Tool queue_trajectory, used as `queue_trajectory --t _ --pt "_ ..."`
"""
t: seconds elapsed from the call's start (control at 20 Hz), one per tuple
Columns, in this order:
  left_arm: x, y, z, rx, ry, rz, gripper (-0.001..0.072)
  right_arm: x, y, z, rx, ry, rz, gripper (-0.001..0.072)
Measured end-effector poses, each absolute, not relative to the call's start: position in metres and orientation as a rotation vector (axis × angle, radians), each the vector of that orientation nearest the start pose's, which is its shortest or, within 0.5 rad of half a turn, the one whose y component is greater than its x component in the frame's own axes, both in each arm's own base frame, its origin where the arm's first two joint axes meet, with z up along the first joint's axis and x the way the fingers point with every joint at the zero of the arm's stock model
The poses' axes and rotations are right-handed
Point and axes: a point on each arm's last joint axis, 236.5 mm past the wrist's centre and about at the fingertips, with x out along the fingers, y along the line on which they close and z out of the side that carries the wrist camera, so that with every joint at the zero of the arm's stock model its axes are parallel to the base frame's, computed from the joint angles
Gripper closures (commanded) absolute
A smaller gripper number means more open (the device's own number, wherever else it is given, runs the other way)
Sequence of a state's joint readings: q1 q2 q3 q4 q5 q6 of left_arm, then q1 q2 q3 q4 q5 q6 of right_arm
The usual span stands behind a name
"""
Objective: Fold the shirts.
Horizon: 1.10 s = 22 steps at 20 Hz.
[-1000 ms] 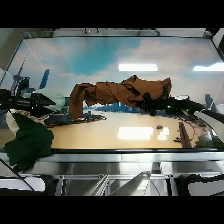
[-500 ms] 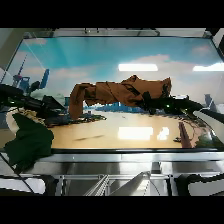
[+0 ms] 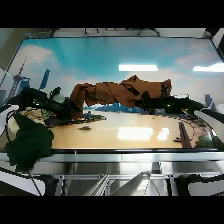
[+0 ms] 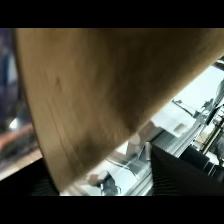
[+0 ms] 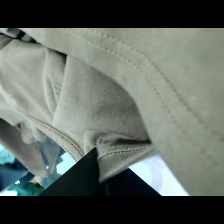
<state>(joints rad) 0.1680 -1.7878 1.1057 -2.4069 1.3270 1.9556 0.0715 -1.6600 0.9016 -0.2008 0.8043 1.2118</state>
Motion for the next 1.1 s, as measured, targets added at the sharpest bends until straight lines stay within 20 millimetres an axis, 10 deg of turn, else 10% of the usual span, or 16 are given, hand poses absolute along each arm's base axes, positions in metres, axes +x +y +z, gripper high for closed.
queue_trajectory --t 0.05,0.1,0.4,0.55,0.65,0.85,0.95,1.1 --pt "0.353 -0.115 -0.121 -0.799 1.646 -0.522 0.066 0.417 0.198 -0.097 1.147 1.257 0.309 0.0695" --pt "0.357 -0.115 -0.124 -0.789 1.637 -0.518 0.0695 0.416 0.198 -0.096 1.147 1.259 0.313 0.0695" --pt "0.374 -0.116 -0.095 -0.769 1.582 -0.609 0.0695 0.412 0.202 -0.062 1.12 1.227 0.438 0.0696" --pt "0.392 -0.133 0.016 -0.81 1.374 -0.876 0.0695 0.416 0.193 0.048 1.124 1.005 0.719 0.0695" --pt "0.39 -0.14 0.129 -0.74 1.13 -1.085 0.0694 0.404 0.167 0.176 1.101 0.689 0.974 0.0694" --pt "0.323 -0.135 0.34 -0.326 0.604 -1.197 0.0692 0.304 0.098 0.401 0.793 0.002 1.177 0.0694" --pt "0.279 -0.128 0.419 -0.115 0.363 -1.087 0.0691 0.247 0.087 0.464 0.58 -0.231 1.101 0.0694" --pt "0.241 -0.107 0.479 0.063 0.156 -0.807 0.069 0.214 0.088 0.495 0.382 -0.334 0.863 0.0695"
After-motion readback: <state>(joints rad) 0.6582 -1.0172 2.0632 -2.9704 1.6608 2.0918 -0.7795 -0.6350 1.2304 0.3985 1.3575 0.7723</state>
